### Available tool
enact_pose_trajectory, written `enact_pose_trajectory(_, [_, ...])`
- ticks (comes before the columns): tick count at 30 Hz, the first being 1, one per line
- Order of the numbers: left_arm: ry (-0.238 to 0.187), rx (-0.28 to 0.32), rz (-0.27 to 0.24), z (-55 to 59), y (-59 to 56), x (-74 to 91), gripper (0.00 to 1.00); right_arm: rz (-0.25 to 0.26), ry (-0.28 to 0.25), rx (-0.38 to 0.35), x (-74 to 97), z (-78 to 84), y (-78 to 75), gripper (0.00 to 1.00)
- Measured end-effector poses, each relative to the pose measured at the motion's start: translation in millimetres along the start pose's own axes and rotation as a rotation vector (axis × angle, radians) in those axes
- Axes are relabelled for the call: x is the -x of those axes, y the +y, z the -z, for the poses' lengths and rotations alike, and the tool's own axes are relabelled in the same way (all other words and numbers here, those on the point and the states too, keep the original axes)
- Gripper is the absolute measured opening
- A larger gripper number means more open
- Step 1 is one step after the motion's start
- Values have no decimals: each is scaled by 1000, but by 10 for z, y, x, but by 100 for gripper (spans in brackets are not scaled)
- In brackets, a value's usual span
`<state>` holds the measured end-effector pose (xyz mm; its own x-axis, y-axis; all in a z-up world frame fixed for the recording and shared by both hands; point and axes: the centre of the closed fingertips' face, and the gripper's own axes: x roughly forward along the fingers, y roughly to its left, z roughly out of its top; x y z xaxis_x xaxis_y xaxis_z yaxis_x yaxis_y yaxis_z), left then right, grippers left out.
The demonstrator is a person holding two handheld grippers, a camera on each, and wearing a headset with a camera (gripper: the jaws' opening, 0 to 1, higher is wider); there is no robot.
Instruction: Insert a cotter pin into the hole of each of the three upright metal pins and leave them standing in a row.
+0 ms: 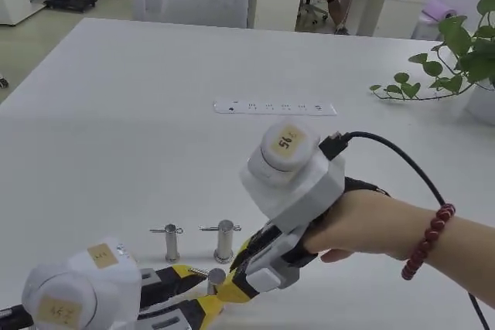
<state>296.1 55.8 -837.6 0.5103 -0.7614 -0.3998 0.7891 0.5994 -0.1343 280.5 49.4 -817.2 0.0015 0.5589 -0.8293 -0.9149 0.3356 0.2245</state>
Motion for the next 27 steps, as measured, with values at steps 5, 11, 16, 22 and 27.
enact_pose_trajectory(5, [5, 8, 0, 19, 1, 56, 29, 8, -30, 9, 4, -39, 4, 29])
enact_pose_trajectory(11, [2, 22, -4, 39, -15, 164, 35, 19, -78, 34, -1, -96, 29, 31])
enact_pose_trajectory(16, [-15, 33, -8, 11, -8, 255, 41, 35, -101, 47, -7, -116, 31, 32])
enact_pose_trajectory(22, [-34, 32, 9, -27, -61, 341, 49, 35, -133, 48, -9, -157, 51, 32])
enact_pose_trajectory(27, [-46, 41, 7, -40, -67, 383, 55, 34, -139, 52, -33, -170, 65, 32])
